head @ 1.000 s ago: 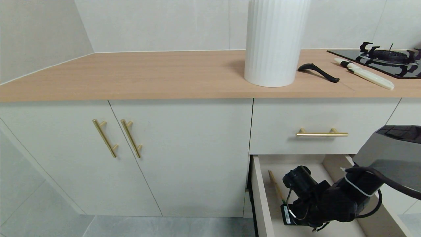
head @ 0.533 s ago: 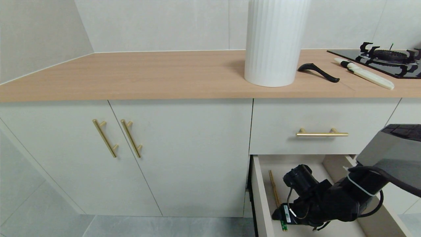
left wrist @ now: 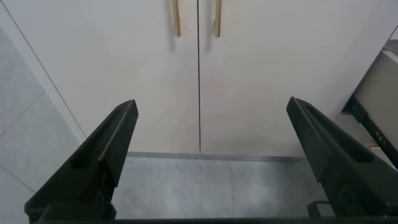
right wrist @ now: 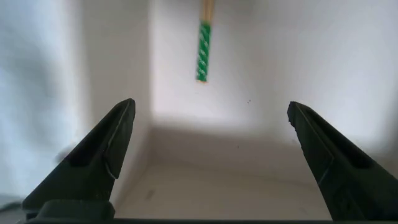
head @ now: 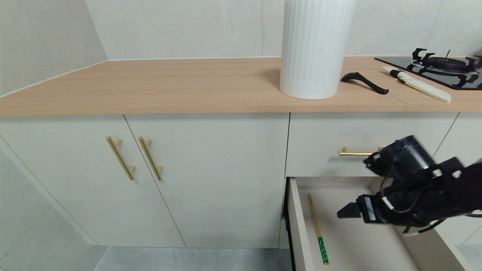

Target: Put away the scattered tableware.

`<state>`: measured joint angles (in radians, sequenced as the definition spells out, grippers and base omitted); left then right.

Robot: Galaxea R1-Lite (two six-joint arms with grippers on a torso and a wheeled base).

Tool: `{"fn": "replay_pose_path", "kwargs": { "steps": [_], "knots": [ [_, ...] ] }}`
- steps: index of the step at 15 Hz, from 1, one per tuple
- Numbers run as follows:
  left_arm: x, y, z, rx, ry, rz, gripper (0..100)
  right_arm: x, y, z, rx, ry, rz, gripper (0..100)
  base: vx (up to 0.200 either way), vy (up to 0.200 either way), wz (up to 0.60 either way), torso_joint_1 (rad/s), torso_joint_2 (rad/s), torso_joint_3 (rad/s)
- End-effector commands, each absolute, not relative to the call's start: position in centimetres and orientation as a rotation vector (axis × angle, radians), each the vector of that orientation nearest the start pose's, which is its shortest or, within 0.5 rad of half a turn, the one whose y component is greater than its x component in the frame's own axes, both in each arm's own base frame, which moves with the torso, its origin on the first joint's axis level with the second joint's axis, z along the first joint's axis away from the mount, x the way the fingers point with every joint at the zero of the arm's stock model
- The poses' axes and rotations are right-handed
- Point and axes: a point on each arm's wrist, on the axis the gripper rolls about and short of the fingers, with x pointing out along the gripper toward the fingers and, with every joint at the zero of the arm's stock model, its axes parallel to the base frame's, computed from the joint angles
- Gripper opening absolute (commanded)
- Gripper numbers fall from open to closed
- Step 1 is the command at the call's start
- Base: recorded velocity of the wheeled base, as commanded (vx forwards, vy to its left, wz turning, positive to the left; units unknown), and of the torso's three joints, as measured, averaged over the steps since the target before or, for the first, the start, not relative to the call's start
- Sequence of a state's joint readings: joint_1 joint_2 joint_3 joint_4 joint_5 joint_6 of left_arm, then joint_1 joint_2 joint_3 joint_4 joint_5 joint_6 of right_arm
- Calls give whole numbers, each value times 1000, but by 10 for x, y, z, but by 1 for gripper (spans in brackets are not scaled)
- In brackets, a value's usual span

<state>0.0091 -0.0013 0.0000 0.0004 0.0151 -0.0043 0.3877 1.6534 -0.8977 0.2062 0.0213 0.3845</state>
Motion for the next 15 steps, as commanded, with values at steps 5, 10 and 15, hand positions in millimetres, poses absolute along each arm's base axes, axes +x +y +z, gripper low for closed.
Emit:
{"fn": "replay_pose_path", "kwargs": {
  "steps": [5,10,15],
  "knots": [
    [-23,0,75,-5,0,25,100,206,26,238,194,665,131,100,0,0,0,0,0,0],
    [-23,0,75,-5,0,25,100,198,26,234,135,668,153,100,0,0,0,30,-142,-117],
    [-23,0,75,-5,0,25,100,198,27,232,131,675,159,100,0,0,0,117,-427,-306]
  ]
}}
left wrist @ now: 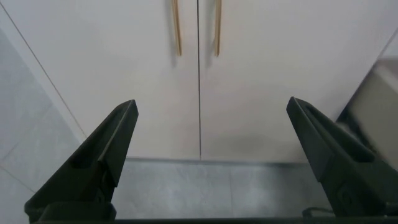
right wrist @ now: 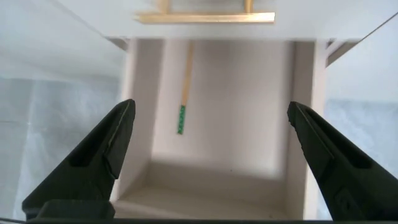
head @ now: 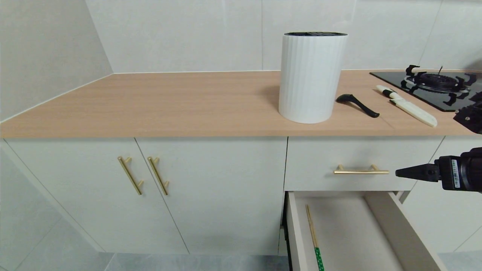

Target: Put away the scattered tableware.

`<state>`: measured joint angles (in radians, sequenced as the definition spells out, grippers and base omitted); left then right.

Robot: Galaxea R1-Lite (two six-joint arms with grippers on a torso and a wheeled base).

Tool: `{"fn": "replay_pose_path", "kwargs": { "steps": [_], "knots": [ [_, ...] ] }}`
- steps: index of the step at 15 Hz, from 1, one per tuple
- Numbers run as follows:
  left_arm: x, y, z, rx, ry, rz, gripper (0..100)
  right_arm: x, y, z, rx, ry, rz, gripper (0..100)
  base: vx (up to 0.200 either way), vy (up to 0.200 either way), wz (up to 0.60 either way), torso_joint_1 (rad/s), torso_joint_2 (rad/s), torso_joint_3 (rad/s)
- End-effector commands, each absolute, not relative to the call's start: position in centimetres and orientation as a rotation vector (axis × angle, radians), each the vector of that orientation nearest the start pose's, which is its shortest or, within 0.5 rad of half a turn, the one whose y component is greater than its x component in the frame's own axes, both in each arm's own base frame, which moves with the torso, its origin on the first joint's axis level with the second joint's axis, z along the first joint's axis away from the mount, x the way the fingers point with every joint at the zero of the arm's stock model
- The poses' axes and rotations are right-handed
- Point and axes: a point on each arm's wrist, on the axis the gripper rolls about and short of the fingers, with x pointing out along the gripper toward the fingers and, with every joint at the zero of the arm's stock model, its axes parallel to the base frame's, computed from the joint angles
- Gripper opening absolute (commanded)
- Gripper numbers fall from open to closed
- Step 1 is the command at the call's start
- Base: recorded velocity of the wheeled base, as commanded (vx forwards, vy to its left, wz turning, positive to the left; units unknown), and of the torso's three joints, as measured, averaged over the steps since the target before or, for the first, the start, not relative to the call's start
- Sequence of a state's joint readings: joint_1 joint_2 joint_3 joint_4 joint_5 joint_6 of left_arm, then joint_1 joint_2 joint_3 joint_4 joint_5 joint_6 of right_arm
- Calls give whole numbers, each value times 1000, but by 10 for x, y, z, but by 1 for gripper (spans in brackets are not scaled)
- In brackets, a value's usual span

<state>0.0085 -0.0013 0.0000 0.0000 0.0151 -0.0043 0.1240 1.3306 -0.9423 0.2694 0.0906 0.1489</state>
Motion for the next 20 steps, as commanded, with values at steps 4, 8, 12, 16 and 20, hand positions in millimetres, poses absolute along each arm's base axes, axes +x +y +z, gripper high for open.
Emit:
{"fn": "replay_pose_path", "kwargs": {
  "steps": [4,8,12,16,20],
  "knots": [
    [-23,0,75,-5,0,25,100,199,28,229,119,685,164,100,0,0,0,159,-460,-303],
    [-23,0,75,-5,0,25,100,198,28,224,92,693,177,100,0,0,0,181,-469,-293],
    [-23,0,75,-5,0,25,100,225,25,223,10,593,195,100,0,0,0,93,-212,-130],
    [-23,0,75,-5,1,25,100,310,23,216,-72,482,197,100,0,0,0,0,0,0],
    [-23,0,75,-5,0,25,100,373,28,192,-111,420,259,100,0,0,0,0,0,0]
  ]
}}
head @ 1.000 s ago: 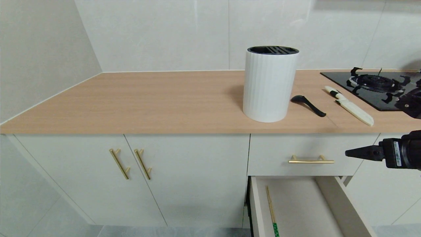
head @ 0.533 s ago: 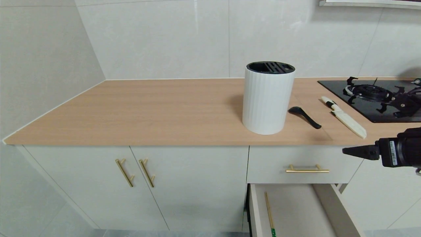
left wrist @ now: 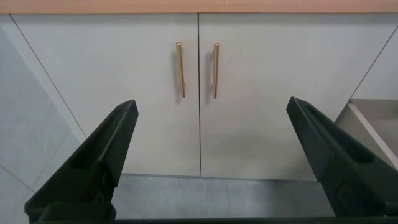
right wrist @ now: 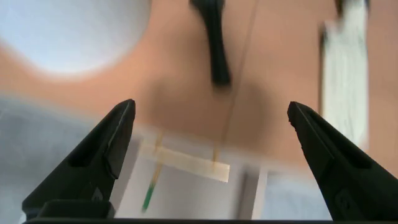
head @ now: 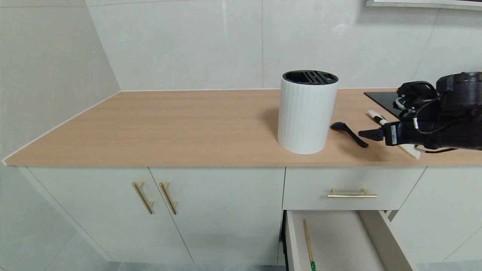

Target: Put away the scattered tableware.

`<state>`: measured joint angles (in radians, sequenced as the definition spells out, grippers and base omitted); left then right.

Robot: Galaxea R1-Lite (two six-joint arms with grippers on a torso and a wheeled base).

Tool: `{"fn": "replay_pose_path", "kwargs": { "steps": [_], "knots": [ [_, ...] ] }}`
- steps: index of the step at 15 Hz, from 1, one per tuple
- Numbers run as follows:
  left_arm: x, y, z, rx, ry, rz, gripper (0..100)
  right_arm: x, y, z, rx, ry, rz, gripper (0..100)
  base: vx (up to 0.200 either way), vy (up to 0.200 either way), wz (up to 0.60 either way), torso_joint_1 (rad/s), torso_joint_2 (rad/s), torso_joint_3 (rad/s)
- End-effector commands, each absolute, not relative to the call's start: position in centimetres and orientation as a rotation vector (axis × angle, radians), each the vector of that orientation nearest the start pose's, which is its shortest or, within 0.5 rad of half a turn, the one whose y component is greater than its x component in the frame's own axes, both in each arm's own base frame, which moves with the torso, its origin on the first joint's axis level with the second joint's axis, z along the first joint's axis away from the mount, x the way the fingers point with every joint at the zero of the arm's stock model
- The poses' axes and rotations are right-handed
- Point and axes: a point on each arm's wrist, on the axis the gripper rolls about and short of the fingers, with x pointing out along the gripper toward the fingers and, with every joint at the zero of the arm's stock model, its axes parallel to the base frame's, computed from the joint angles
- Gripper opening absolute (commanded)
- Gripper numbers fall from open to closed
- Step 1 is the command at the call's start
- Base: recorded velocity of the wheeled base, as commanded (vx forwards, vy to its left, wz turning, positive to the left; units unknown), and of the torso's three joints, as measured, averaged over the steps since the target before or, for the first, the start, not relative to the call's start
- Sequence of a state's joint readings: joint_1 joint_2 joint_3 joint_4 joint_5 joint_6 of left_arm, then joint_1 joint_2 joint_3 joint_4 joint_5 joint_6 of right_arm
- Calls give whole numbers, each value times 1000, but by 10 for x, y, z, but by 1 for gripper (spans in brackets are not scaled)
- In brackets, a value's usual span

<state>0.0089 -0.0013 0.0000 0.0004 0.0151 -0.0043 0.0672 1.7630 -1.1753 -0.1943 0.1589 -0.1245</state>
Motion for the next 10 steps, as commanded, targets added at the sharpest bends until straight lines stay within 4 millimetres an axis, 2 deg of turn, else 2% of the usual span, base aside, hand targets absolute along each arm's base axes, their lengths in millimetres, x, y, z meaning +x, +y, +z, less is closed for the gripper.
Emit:
{"fn": "replay_pose_path", "kwargs": {
  "steps": [1,6,10],
  "knots": [
    [-23,0,75,-5,0,25,100,386,29,184,-111,412,261,100,0,0,0,0,0,0],
    [-23,0,75,-5,1,25,100,403,30,165,-105,404,258,100,0,0,0,0,0,0],
    [-23,0,75,-5,1,25,100,406,31,161,-104,393,259,100,0,0,0,0,0,0]
  ]
}}
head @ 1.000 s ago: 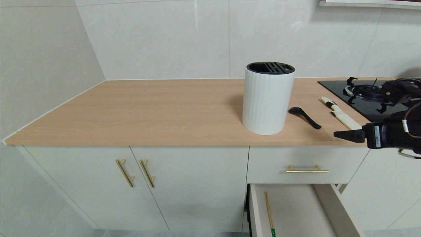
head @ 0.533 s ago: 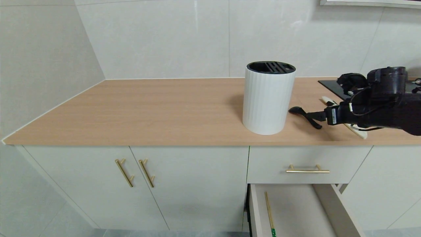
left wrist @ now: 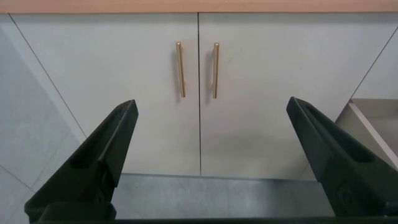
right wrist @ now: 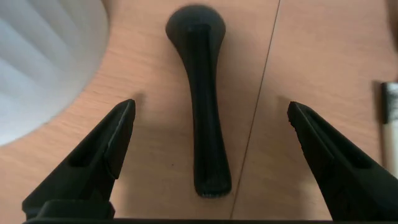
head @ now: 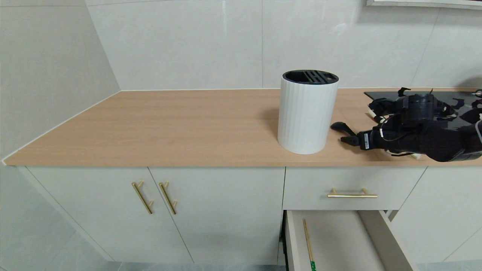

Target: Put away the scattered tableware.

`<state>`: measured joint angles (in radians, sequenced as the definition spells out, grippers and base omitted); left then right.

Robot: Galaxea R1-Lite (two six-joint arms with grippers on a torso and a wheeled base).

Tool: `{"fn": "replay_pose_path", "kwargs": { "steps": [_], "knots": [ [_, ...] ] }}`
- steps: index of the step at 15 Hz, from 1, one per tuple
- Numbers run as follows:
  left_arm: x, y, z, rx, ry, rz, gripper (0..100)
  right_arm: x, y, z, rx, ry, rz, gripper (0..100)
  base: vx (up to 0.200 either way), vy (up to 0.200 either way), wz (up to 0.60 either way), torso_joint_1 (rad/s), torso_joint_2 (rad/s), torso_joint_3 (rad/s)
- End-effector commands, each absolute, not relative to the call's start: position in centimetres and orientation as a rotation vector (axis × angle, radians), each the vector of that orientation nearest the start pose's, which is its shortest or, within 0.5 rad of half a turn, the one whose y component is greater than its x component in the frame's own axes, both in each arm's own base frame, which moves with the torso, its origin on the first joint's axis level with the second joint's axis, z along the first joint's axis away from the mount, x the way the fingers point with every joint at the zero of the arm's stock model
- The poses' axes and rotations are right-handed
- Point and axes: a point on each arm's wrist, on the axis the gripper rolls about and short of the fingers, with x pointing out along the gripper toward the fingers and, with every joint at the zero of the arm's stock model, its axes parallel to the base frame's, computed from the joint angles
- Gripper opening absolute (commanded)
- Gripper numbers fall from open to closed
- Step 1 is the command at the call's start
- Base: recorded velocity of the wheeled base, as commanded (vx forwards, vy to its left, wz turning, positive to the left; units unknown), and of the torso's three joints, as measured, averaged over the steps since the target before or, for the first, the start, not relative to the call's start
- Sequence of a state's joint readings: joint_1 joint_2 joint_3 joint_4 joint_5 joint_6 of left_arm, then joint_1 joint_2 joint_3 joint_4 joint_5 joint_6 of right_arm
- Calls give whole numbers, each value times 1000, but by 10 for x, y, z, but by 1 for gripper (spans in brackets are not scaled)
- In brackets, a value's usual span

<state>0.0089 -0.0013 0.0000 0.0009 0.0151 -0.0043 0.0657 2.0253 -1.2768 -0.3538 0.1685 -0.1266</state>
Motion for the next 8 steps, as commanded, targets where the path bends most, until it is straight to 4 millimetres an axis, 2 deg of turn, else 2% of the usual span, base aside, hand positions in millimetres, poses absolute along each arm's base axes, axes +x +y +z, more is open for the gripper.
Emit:
{"fn": "replay_pose_path", "kwargs": {
  "steps": [1,3,4,8],
  "knots": [
    [-23,0,75,-5,0,25,100,406,31,161,-104,393,259,100,0,0,0,0,0,0],
    [-23,0,75,-5,0,25,100,408,32,158,-104,401,259,100,0,0,0,0,0,0],
    [-23,0,75,-5,1,25,100,409,32,158,-105,399,259,0,0,0,0,0,0,0],
    [-23,0,75,-5,0,25,100,409,33,157,-103,401,260,0,0,0,0,0,0,0]
  ]
}}
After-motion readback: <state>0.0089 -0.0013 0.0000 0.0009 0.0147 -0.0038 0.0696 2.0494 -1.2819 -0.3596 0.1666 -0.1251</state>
